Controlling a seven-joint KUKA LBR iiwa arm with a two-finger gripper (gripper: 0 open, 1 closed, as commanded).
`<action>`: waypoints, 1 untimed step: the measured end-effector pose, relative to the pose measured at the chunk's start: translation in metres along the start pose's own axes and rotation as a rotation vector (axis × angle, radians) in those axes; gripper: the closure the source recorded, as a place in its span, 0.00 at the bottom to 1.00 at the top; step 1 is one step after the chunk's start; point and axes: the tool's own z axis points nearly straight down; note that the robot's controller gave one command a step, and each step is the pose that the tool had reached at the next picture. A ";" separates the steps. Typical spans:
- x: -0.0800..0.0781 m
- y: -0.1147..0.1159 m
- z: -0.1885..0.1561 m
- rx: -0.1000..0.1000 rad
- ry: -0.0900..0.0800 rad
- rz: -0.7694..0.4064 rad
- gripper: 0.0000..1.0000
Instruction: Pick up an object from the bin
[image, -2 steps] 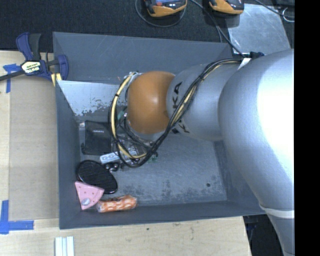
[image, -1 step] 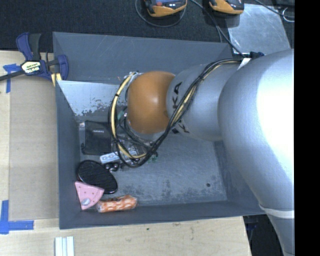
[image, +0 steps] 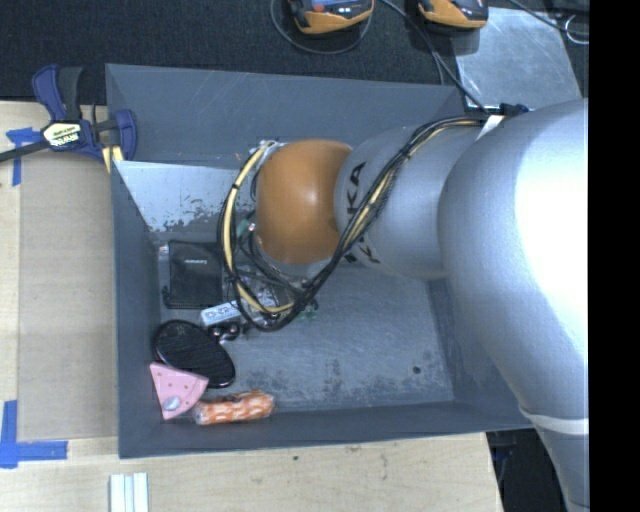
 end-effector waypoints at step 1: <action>-0.004 0.000 -0.001 0.001 -0.002 -0.008 1.00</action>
Offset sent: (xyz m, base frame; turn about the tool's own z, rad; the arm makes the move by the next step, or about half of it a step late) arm 0.0113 -0.0080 -0.0011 -0.0394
